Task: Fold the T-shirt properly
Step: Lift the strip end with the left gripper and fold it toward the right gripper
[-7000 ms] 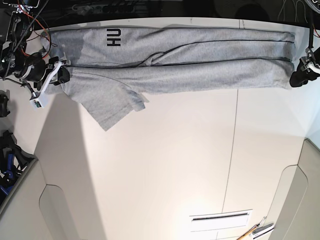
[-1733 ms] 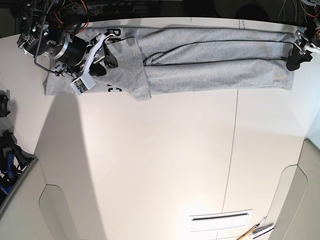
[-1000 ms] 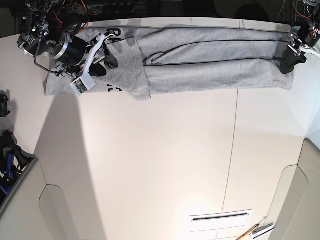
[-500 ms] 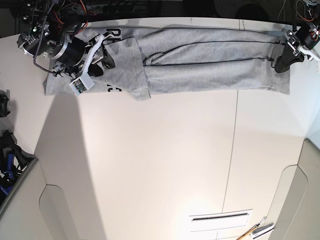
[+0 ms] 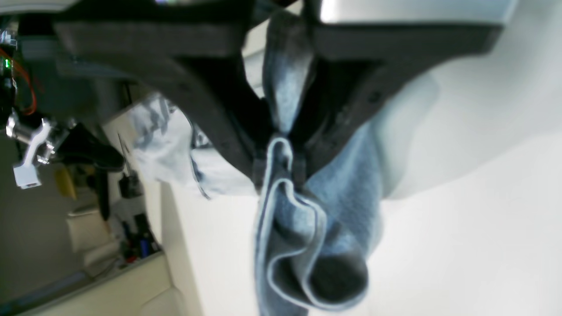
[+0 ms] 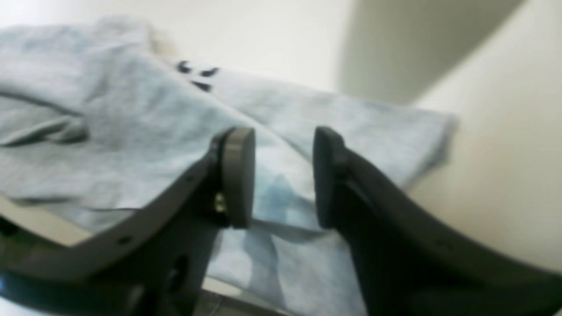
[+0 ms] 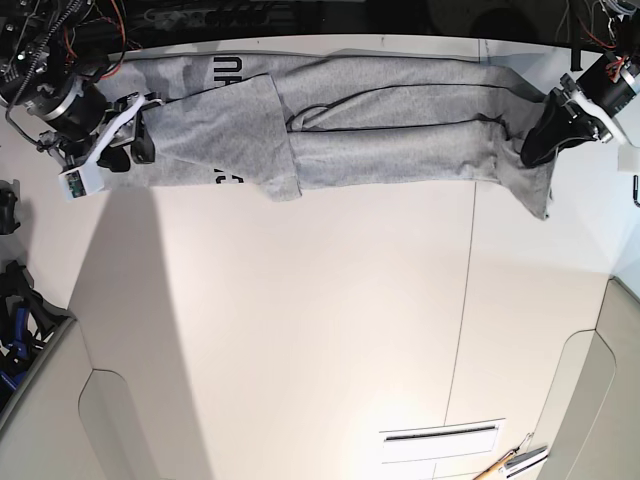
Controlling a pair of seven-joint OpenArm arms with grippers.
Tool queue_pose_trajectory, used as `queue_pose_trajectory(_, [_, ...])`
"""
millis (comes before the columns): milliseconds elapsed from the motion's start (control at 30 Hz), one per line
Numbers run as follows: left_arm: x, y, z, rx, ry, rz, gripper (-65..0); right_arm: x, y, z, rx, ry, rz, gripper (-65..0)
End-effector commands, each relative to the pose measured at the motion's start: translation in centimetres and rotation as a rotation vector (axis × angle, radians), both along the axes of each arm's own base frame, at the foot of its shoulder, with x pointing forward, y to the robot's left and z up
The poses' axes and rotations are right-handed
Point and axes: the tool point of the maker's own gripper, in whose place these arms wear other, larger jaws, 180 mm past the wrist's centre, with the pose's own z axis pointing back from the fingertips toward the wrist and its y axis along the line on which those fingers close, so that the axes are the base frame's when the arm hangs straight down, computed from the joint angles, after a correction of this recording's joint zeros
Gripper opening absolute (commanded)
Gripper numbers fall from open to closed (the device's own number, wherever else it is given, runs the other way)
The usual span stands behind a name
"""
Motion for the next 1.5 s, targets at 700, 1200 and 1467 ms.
queue_pose_trajectory(700, [-0.2,-17.5,-0.2,-0.292,-0.006,-0.421,-65.0,0.6,-2.4,1.6,-0.018,-0.068,-0.071,-42.7])
queue_pose_trajectory(1200, [0.0,-20.3,-0.3,-0.285,-0.020,-0.488,-65.0,0.6,-2.4,1.6,-0.018,-0.068,-0.071,-42.7])
queue_pose_trajectory(1467, [-0.1,-20.3,-0.3,-0.284,-0.018,-0.490,-52.4,0.6,-2.4,1.6,-0.017,-0.068,-0.072,-42.7])
